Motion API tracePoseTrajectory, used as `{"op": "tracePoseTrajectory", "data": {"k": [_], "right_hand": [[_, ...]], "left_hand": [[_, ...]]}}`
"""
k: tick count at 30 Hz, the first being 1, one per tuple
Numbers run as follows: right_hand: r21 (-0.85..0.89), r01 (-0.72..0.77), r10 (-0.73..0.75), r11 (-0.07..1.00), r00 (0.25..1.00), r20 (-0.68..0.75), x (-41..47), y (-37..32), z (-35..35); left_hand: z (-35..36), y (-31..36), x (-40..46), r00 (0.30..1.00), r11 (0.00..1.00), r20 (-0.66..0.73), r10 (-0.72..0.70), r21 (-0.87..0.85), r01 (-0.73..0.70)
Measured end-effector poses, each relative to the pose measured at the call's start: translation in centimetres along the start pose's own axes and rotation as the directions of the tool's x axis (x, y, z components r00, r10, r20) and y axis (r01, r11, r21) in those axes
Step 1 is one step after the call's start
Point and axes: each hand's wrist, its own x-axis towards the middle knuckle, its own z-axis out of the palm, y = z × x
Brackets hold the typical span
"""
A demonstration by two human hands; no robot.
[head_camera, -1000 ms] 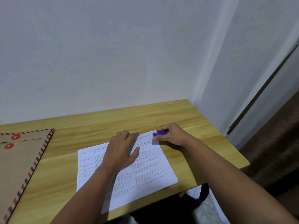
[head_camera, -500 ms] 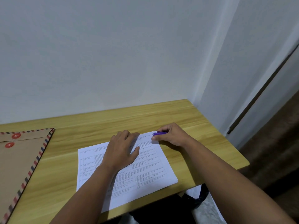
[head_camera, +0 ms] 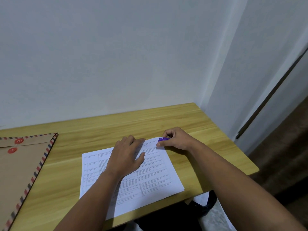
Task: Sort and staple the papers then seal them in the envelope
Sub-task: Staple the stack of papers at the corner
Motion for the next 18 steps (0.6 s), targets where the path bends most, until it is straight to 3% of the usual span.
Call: {"op": "tracePoseTrajectory", "data": {"k": [4, 7, 9, 13, 18], "right_hand": [[-0.039, -0.021, 0.019, 0.999, 0.998, -0.055, -0.5, -0.1, -1.1], [-0.073, -0.064, 0.044, 0.995, 0.97, -0.24, -1.5, 1.3, -2.5], [-0.193, -0.128, 0.044, 0.973, 0.919, -0.391, -2.4, 2.8, -3.4], [-0.442, -0.33, 0.001, 0.834, 0.802, -0.597, -4.5, 5.4, -4.5], [-0.652, -0.502, -0.037, 0.568, 0.776, -0.63, -6.1, 5.9, -4.5]], "left_hand": [[0.2, -0.1, 0.0, 1.0, 1.0, 0.016, -0.022, -0.003, 0.022], [0.5, -0.3, 0.0, 0.999, 0.999, 0.028, -0.031, 0.031, 0.03], [0.7, -0.4, 0.0, 0.999, 0.997, 0.041, -0.034, 0.065, 0.031], [1.4, -0.1, 0.6, 0.998, 0.991, 0.069, -0.008, 0.135, -0.002], [1.9, 1.6, 2.1, 0.987, 0.978, 0.16, -0.006, 0.208, -0.028]]}}
